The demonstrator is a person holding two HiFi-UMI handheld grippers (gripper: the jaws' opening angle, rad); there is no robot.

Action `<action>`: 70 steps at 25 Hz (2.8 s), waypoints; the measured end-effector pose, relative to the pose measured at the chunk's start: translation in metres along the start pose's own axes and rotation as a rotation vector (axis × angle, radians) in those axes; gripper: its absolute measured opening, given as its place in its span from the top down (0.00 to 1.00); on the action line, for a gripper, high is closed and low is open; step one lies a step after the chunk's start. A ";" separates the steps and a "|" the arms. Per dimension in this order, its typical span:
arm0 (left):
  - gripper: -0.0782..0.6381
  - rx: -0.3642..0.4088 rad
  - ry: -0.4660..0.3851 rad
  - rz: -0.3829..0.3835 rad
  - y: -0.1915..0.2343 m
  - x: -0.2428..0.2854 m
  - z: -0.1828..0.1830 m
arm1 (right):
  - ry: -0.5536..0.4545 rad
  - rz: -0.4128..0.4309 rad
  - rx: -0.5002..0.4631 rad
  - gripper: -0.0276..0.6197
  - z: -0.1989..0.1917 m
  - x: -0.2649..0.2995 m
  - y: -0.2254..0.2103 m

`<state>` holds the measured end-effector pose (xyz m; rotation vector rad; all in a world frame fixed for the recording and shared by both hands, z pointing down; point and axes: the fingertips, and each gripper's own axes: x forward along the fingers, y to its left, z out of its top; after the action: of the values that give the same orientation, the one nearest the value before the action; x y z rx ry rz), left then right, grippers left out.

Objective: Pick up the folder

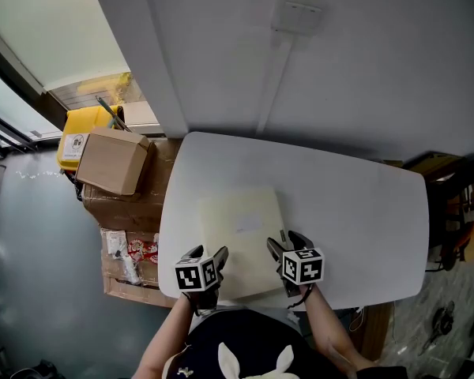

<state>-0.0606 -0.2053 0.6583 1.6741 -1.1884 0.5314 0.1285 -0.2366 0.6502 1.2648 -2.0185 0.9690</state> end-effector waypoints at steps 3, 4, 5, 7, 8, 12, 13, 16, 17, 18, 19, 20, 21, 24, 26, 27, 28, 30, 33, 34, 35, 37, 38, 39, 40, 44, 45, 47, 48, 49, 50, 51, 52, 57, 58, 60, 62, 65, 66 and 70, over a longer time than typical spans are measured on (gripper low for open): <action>0.47 -0.006 0.014 0.001 0.002 0.004 0.000 | 0.034 0.013 0.021 0.55 -0.005 0.005 -0.002; 0.47 -0.008 0.018 0.004 0.003 0.005 0.000 | 0.048 0.017 0.024 0.55 -0.008 0.007 -0.003; 0.47 -0.010 0.023 0.007 0.004 0.006 -0.001 | 0.059 0.019 0.025 0.55 -0.010 0.009 -0.003; 0.47 -0.013 0.040 0.008 0.005 0.010 -0.004 | 0.069 0.018 0.024 0.55 -0.013 0.012 -0.003; 0.47 -0.014 0.050 0.011 0.006 0.013 -0.007 | 0.072 0.017 0.025 0.55 -0.014 0.013 -0.003; 0.47 -0.013 0.077 0.044 0.008 0.017 -0.010 | 0.082 0.035 0.044 0.55 -0.016 0.016 -0.004; 0.47 -0.011 0.081 0.045 0.008 0.017 -0.010 | 0.085 0.042 0.052 0.55 -0.016 0.016 -0.004; 0.47 -0.009 0.090 0.030 0.008 0.020 -0.010 | 0.092 0.060 0.079 0.55 -0.018 0.018 -0.005; 0.47 -0.012 0.093 0.020 0.008 0.021 -0.011 | 0.094 0.064 0.085 0.55 -0.018 0.019 -0.005; 0.47 -0.019 0.095 0.007 0.008 0.022 -0.011 | 0.097 0.066 0.088 0.55 -0.018 0.019 -0.005; 0.47 -0.030 0.097 -0.008 0.009 0.023 -0.012 | 0.102 0.067 0.089 0.55 -0.019 0.019 -0.005; 0.47 -0.043 0.099 -0.021 0.009 0.024 -0.013 | 0.106 0.068 0.088 0.55 -0.019 0.020 -0.005; 0.47 -0.056 0.101 -0.030 0.010 0.024 -0.014 | 0.112 0.070 0.088 0.55 -0.019 0.020 -0.005; 0.47 -0.068 0.105 -0.041 0.010 0.026 -0.015 | 0.130 0.080 0.094 0.55 -0.019 0.022 -0.006; 0.47 -0.055 0.109 -0.046 0.010 0.028 -0.014 | 0.135 0.087 0.101 0.55 -0.019 0.023 -0.006; 0.47 -0.051 0.111 -0.052 0.009 0.028 -0.014 | 0.134 0.090 0.106 0.54 -0.020 0.023 -0.007; 0.47 -0.052 0.115 -0.059 0.009 0.029 -0.014 | 0.133 0.092 0.112 0.54 -0.020 0.024 -0.007; 0.47 -0.060 0.122 -0.075 0.009 0.030 -0.015 | 0.130 0.097 0.123 0.54 -0.021 0.024 -0.007; 0.47 -0.070 0.131 -0.094 0.010 0.031 -0.016 | 0.135 0.114 0.136 0.54 -0.021 0.025 -0.008; 0.47 -0.073 0.133 -0.100 0.010 0.031 -0.016 | 0.137 0.122 0.140 0.54 -0.021 0.025 -0.008; 0.47 -0.076 0.134 -0.106 0.010 0.031 -0.016 | 0.139 0.129 0.144 0.54 -0.021 0.025 -0.008; 0.47 -0.082 0.129 -0.115 0.009 0.030 -0.015 | 0.138 0.140 0.152 0.54 -0.021 0.025 -0.007; 0.47 -0.085 0.123 -0.117 0.009 0.030 -0.015 | 0.133 0.146 0.158 0.54 -0.021 0.025 -0.006; 0.47 -0.087 0.116 -0.117 0.009 0.029 -0.015 | 0.128 0.150 0.165 0.54 -0.021 0.025 -0.005; 0.47 -0.090 0.111 -0.117 0.008 0.028 -0.015 | 0.124 0.150 0.168 0.54 -0.020 0.024 -0.005; 0.47 -0.090 0.118 -0.120 0.008 0.025 -0.015 | 0.132 0.122 0.162 0.54 -0.019 0.018 -0.006; 0.48 -0.085 0.121 -0.123 0.007 0.024 -0.014 | 0.134 0.119 0.166 0.54 -0.019 0.016 -0.005; 0.48 -0.068 0.116 -0.128 0.006 0.020 -0.012 | 0.132 0.117 0.178 0.54 -0.018 0.012 -0.003; 0.48 -0.054 0.109 -0.128 0.006 0.018 -0.009 | 0.129 0.113 0.180 0.54 -0.017 0.010 -0.002; 0.48 -0.041 0.100 -0.125 0.005 0.015 -0.007 | 0.125 0.109 0.179 0.54 -0.016 0.008 0.000; 0.48 -0.028 0.091 -0.120 0.005 0.012 -0.004 | 0.121 0.107 0.179 0.54 -0.015 0.006 0.001; 0.48 -0.018 0.083 -0.115 0.004 0.010 -0.001 | 0.114 0.108 0.180 0.54 -0.013 0.005 0.004; 0.48 -0.008 0.076 -0.111 0.004 0.007 0.001 | 0.107 0.112 0.181 0.54 -0.011 0.003 0.007; 0.48 0.031 0.042 -0.101 0.003 -0.005 0.012 | 0.078 0.118 0.170 0.54 -0.001 -0.003 0.016; 0.47 0.036 0.036 -0.098 0.002 -0.007 0.014 | 0.072 0.115 0.169 0.54 0.001 -0.004 0.017; 0.48 0.048 0.024 -0.094 0.000 -0.011 0.018 | 0.054 0.104 0.169 0.54 0.005 -0.009 0.019; 0.47 0.063 0.012 -0.092 -0.001 -0.016 0.023 | 0.033 0.094 0.169 0.54 0.010 -0.013 0.022; 0.47 0.087 -0.004 -0.093 -0.004 -0.022 0.030 | 0.009 0.089 0.164 0.54 0.017 -0.019 0.026; 0.47 0.093 -0.008 -0.096 -0.006 -0.023 0.031 | 0.002 0.089 0.161 0.54 0.019 -0.020 0.027; 0.47 0.108 -0.030 -0.091 -0.010 -0.030 0.035 | -0.024 0.087 0.149 0.54 0.026 -0.027 0.030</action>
<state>-0.0707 -0.2223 0.6150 1.8244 -1.1160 0.5235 0.1098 -0.2354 0.6065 1.2788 -2.0670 1.1691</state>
